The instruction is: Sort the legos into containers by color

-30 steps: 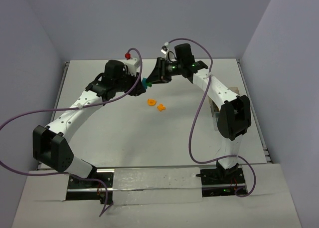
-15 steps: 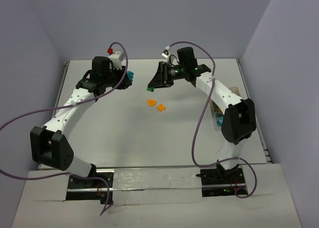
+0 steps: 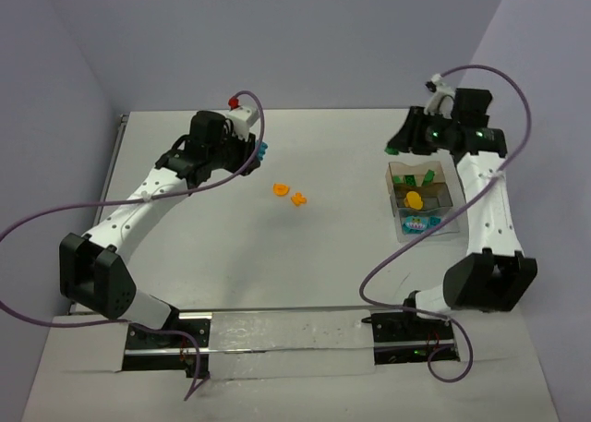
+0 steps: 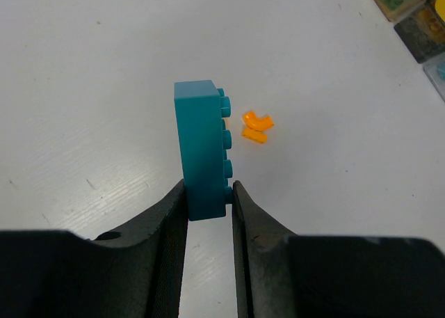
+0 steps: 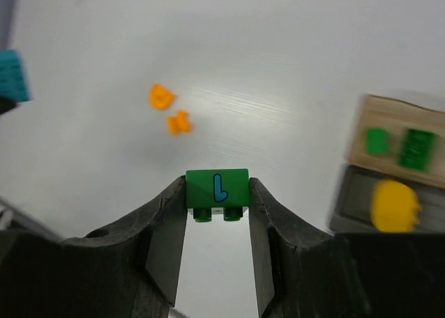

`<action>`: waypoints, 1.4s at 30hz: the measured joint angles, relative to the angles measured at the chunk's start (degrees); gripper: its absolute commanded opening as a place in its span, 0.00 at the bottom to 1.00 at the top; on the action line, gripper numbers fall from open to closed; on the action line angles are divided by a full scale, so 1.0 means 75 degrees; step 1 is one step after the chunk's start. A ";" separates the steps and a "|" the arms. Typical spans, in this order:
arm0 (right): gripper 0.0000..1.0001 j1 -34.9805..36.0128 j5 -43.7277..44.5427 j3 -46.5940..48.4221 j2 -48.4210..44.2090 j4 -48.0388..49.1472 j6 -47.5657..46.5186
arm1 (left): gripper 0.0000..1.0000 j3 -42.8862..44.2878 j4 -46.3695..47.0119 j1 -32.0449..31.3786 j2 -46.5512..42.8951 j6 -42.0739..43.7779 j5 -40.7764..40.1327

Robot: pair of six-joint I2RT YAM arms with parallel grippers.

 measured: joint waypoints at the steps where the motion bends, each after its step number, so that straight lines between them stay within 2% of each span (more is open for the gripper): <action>1: 0.00 -0.0251 0.0324 -0.0142 -0.0226 -0.0161 -0.0316 | 0.00 0.0000 -0.0001 -0.0075 0.0001 0.0057 0.0006; 6: 0.00 -0.0775 0.1625 -0.0774 -0.0477 -0.0738 -0.1332 | 0.00 0.0039 -0.0013 -0.0114 0.0131 0.0144 0.0054; 11: 0.00 -0.0827 0.2722 -0.1235 0.0273 -0.0544 -0.1776 | 0.00 0.0126 -0.0023 -0.0096 0.0342 0.0127 0.0054; 18: 0.00 -0.0951 0.3820 -0.0979 0.1495 -0.0020 -0.1920 | 0.00 0.0134 -0.0025 -0.0093 0.0347 0.0119 0.0061; 28: 0.01 -0.0954 0.4321 0.0088 0.2841 0.0463 -0.1952 | 0.00 0.0207 -0.0024 -0.0093 0.0418 0.0094 0.0147; 42: 0.11 -0.0951 0.4464 0.0774 0.3846 0.0552 -0.2034 | 0.00 0.0207 -0.0025 -0.0093 0.0440 0.0089 0.0177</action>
